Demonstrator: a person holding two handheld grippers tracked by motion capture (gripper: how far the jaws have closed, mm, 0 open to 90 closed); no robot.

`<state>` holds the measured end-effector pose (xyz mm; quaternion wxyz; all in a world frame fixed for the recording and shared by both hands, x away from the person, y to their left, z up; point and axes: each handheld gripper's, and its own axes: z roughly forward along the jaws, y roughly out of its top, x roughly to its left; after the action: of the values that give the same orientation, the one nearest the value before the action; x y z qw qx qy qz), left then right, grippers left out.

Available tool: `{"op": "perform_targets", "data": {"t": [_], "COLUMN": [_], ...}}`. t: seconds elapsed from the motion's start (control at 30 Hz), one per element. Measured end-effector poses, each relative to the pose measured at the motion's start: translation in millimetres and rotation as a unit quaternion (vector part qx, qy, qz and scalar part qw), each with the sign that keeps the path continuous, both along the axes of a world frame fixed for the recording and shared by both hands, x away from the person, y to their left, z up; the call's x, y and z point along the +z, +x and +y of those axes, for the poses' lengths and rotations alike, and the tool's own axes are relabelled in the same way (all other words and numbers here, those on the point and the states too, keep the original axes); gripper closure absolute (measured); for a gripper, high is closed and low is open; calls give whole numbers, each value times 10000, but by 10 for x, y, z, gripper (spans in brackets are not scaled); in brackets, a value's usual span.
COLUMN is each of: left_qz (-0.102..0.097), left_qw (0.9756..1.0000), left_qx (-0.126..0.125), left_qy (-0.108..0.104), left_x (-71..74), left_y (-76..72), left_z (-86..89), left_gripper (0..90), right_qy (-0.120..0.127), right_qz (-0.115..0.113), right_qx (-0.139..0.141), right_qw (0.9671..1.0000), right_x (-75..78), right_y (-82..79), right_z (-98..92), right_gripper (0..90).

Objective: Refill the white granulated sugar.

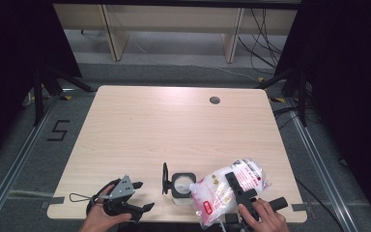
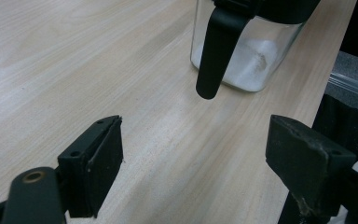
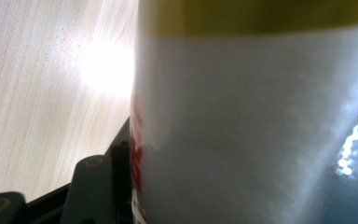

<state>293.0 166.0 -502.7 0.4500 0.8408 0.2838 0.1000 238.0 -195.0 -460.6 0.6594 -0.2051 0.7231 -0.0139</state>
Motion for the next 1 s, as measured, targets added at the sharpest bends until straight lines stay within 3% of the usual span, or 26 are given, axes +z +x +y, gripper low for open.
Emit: {"op": "perform_targets", "data": {"t": [0.17,0.2,0.3,0.4,0.43,0.47,0.5,0.53,0.57,0.6,0.67,0.7,0.73,0.9,0.93,0.97,1.0], "left_qz": [-145,-30,-40,-72,-66,-21,-62,-12,-23,-109,-125,-42,-65,-86,-62,-98,-95], "left_qw": [9998,10000,10000,10000,10000,9999,9999,10000,10000,9997,9999,10000,9999,9998,10000,9998,9999], "left_qx": [-99,11,-4,-29,-25,23,-23,33,15,-59,-69,-17,-24,-50,-34,-64,-55], "left_qy": [127,65,46,-21,48,-112,128,-20,-5,190,95,-12,79,155,43,186,78], "left_x": [13,4,6,5,1,-6,11,4,2,15,7,0,9,11,7,18,14], "left_y": [18,-1,1,2,4,-7,6,-10,-11,3,6,-4,-5,3,-5,2,-2], "left_z": [20,10,10,2,13,-7,19,-2,-2,18,12,-2,4,12,2,17,10], "left_gripper": [185,185,185,185,185,185,185,185,185,185,185,185,185,185,185,185,185], "right_qy": [54,118,8,93,106,107,172,100,182,200,84,-32,-96,81,82,77,114], "right_qz": [54,79,36,61,61,80,51,19,32,31,65,41,14,12,15,21,31], "right_qx": [-40,-84,-2,-71,-69,-56,-68,-43,-94,-106,-96,-119,-64,-46,-48,-40,-59], "right_qw": [10000,9999,10000,9999,9999,9999,9998,9999,9998,9997,9999,9999,9999,10000,10000,10000,9999], "right_x": [-13,-23,-7,-21,-22,-19,-24,-16,-22,-21,-3,10,16,2,-1,-5,-14], "right_y": [-8,-13,-7,-14,-16,-14,-16,-10,-15,-17,-14,-16,-10,-13,-12,-12,-17], "right_z": [-1,4,8,10,7,4,3,2,1,-1,1,1,4,-3,-4,-5,-8], "right_gripper": [439,439,439,439,439,439,439,439,439,440,440,440,439,440,440,440,440]}}
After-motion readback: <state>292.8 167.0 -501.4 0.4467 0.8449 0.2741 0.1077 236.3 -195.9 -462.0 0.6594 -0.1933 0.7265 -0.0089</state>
